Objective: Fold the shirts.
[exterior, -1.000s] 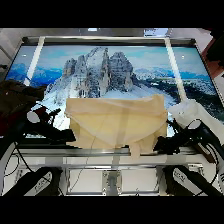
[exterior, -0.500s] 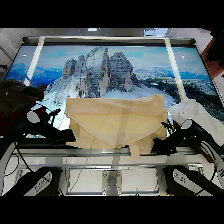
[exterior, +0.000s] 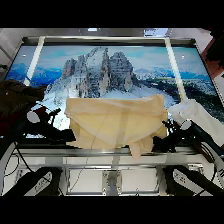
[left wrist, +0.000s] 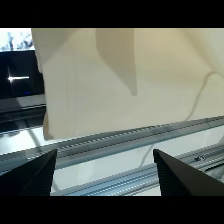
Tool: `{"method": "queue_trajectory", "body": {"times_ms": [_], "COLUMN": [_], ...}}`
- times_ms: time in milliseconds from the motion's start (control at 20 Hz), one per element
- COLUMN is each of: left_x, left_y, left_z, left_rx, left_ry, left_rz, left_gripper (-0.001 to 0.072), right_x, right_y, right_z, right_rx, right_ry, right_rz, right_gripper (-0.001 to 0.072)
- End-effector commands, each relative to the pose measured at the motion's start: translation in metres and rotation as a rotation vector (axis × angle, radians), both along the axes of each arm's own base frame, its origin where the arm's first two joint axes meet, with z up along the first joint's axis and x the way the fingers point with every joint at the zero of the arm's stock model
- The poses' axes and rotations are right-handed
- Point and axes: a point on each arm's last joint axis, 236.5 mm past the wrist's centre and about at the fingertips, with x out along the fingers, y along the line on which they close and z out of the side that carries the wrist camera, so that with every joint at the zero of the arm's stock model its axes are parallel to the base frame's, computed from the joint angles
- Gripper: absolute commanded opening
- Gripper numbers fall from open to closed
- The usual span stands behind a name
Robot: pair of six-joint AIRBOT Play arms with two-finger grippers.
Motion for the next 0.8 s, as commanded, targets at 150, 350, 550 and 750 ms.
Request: {"method": "queue_trajectory", "body": {"times_ms": [150,350,550,750], "left_x": [0.006,0.012,-0.010,0.011], "left_y": [-0.009,-0.012,0.039,0.022], "left_z": [0.007,0.033,0.026,0.015], "left_rx": [-0.047,-0.064,0.174,0.109], "left_ry": [-0.032,-0.098,-0.091,-0.180], "left_rz": [-0.012,-0.048,-0.077,0.030], "left_gripper": [0.0701,0.0701,0.0701,0.0701], "right_x": [0.006,0.017,0.034,0.035], "right_y": [0.012,0.013,0.014,0.014], "right_z": [0.016,0.048,0.054,0.054], "right_rx": [0.088,0.138,0.139,0.139], "right_ry": [-0.038,-0.048,-0.099,-0.100], "right_rz": [0.065,0.142,0.128,0.128], "right_gripper": [0.0028,0.0028,0.0028,0.0028]}}
